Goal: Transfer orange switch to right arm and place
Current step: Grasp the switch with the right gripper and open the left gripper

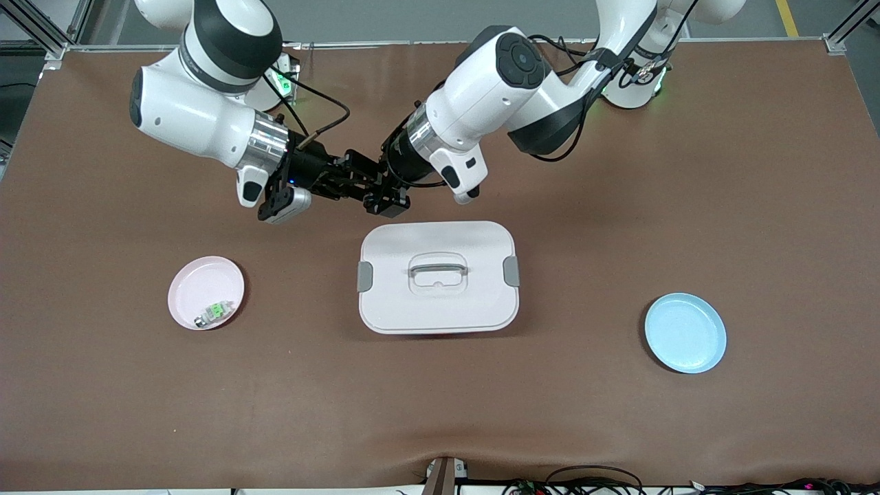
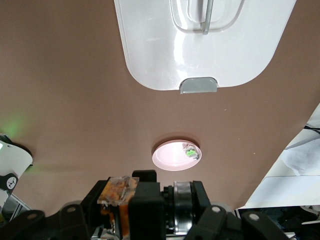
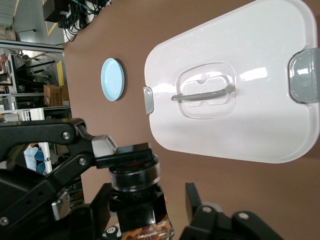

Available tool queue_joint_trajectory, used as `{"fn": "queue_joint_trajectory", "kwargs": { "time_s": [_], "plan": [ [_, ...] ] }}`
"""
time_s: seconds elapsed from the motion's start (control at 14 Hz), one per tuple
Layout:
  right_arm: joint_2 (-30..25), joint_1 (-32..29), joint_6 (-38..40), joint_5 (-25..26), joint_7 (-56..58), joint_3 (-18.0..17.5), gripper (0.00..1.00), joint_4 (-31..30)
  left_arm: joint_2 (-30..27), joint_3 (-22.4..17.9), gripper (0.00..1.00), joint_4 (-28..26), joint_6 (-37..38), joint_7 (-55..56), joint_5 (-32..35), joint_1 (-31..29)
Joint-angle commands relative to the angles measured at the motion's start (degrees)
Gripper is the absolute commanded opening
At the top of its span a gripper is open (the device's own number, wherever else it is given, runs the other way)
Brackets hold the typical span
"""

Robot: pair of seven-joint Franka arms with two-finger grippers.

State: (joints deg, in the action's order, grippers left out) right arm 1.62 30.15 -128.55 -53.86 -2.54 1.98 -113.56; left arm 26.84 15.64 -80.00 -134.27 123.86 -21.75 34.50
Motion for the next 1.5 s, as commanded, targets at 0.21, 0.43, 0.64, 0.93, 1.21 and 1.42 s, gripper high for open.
{"fn": "queue_joint_trajectory", "kwargs": {
  "time_s": [0.21,0.43,0.64,0.93,1.21,1.42],
  "plan": [
    [-0.21,0.62,-0.39,-0.9,1.31,0.22,0.1,-0.44,-0.21,-0.09,0.19,0.11,-0.65,0.59,1.1,0.3],
    [-0.21,0.44,0.32,-0.98,0.44,0.22,0.0,0.0,-0.21,-0.17,0.2,0.2,-0.65,0.59,1.18,0.3],
    [-0.3,-0.17,0.93,-0.9,0.43,0.31,0.0,0.97,-0.21,-0.17,0.26,0.11,-0.65,0.5,1.18,0.3],
    [-0.3,-2.54,7.16,3.04,1.05,0.57,0.0,3.07,-0.12,-0.35,1.0,0.02,-0.73,0.5,1.1,0.3],
    [-0.21,-5.7,14.62,15.26,4.12,0.66,0.0,7.99,-0.38,-0.26,1.0,-0.07,-0.73,-0.64,1.62,-0.22],
    [-0.21,-8.86,17.62,16.24,11.38,0.66,0.0,8.61,-0.56,-0.09,1.0,-0.24,-0.65,-5.28,2.33,-0.84]
  ]
}}
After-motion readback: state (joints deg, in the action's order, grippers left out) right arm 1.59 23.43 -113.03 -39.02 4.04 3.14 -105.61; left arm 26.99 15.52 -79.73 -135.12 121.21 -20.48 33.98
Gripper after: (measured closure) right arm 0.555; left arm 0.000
